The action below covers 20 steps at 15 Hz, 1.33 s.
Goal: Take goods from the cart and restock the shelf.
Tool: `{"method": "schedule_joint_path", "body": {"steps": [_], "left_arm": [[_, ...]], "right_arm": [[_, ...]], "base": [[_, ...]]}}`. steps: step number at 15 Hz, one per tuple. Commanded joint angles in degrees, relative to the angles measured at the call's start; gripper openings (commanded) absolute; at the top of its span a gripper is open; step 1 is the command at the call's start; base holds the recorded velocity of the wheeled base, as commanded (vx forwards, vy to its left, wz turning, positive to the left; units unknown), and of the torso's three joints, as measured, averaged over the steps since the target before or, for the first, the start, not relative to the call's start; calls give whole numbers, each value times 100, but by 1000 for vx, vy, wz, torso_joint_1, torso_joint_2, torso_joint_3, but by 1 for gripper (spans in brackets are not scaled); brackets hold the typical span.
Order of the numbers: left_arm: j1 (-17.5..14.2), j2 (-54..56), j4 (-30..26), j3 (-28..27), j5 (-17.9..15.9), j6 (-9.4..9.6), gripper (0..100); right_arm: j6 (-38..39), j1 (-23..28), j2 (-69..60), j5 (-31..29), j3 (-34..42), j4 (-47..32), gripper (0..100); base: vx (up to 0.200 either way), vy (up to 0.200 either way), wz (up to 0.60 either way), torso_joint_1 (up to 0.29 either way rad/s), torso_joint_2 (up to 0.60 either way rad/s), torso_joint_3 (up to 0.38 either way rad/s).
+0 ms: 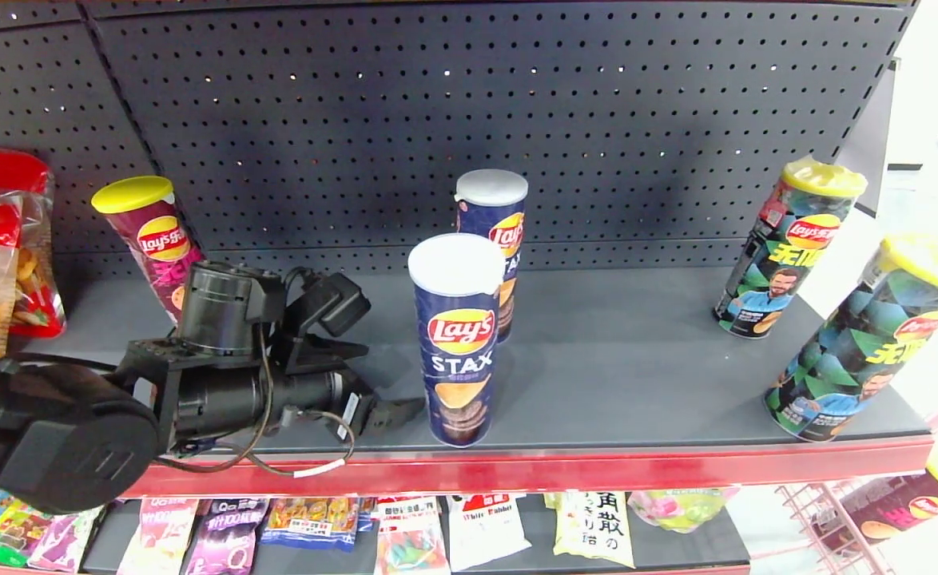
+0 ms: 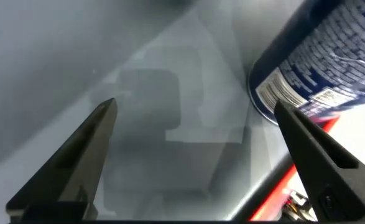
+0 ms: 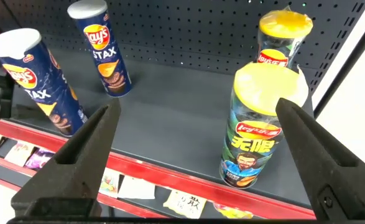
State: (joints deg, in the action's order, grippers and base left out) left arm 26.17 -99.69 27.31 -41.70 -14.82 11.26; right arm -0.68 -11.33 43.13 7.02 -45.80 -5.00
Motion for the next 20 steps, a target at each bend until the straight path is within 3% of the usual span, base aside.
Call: {"method": "schedule_joint_path", "body": {"steps": [1, 12, 20], "left_arm": [[19, -129, 3, -127, -3, -1, 100], [90, -393, 3, -470, 6, 34, 100], [81, -314, 3, -321, 23, 34, 100]], "right_arm": [[-2, -1, 20, 1, 1, -1, 100], [-2, -1, 64, 1, 1, -1, 100], [-2, -1, 38, 1, 98, -1, 100]], "base": [[0, 0, 0, 0, 0, 0], [0, 0, 0, 0, 0, 0], [0, 0, 0, 0, 0, 0]]}}
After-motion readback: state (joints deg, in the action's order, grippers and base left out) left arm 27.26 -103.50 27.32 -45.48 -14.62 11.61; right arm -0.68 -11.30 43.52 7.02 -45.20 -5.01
